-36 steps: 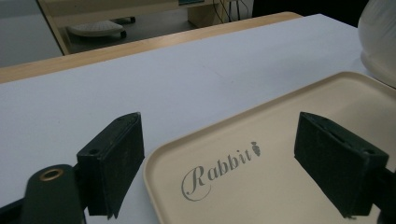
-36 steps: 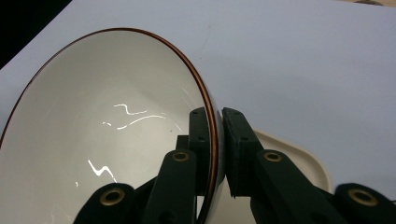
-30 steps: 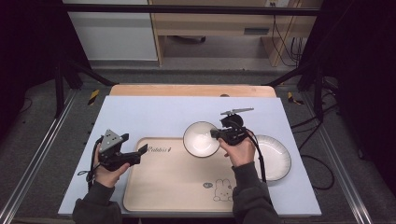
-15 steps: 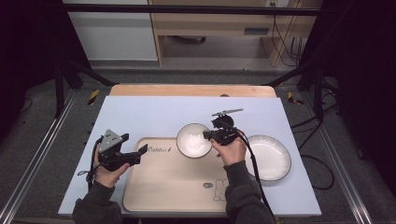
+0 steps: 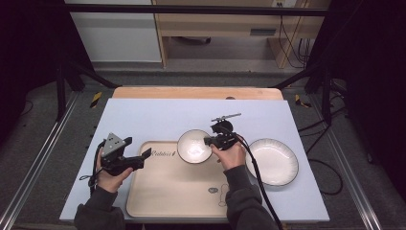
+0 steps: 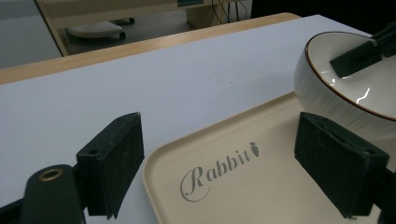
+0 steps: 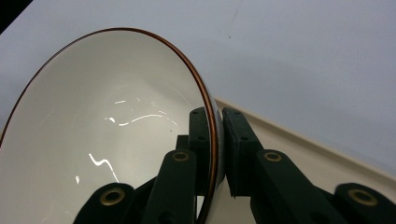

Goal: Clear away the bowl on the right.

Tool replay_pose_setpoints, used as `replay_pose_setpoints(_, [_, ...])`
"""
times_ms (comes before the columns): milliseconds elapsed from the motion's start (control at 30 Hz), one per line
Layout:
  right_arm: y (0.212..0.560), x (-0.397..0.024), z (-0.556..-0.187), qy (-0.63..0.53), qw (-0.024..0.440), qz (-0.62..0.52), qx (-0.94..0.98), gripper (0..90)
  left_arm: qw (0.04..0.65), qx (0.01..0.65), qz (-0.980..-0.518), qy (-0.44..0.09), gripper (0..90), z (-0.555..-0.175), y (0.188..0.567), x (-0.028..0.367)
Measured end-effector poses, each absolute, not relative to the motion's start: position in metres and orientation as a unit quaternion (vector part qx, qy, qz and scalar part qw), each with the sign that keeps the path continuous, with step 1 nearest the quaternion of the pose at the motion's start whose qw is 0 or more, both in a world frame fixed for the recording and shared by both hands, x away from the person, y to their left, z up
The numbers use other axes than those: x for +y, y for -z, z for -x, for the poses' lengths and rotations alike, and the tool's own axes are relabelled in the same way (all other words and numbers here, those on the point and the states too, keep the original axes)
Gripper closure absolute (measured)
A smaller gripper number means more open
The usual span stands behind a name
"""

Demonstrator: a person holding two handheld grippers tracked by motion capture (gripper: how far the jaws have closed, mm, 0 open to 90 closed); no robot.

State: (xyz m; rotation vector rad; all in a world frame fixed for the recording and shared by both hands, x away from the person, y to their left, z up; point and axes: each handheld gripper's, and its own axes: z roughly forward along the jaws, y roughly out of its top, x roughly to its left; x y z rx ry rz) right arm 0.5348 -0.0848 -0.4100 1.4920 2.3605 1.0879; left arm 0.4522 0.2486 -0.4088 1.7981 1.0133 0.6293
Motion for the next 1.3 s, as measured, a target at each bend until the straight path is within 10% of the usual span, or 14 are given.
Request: replay_pose_setpoints(1300, [0.445, -0.072, -0.546, -0.343, 0.034, -0.510, 0.788, 82.8, 0.469, 0.412, -0.738, -0.258, 15.5, -0.452, 0.410, 0.247])
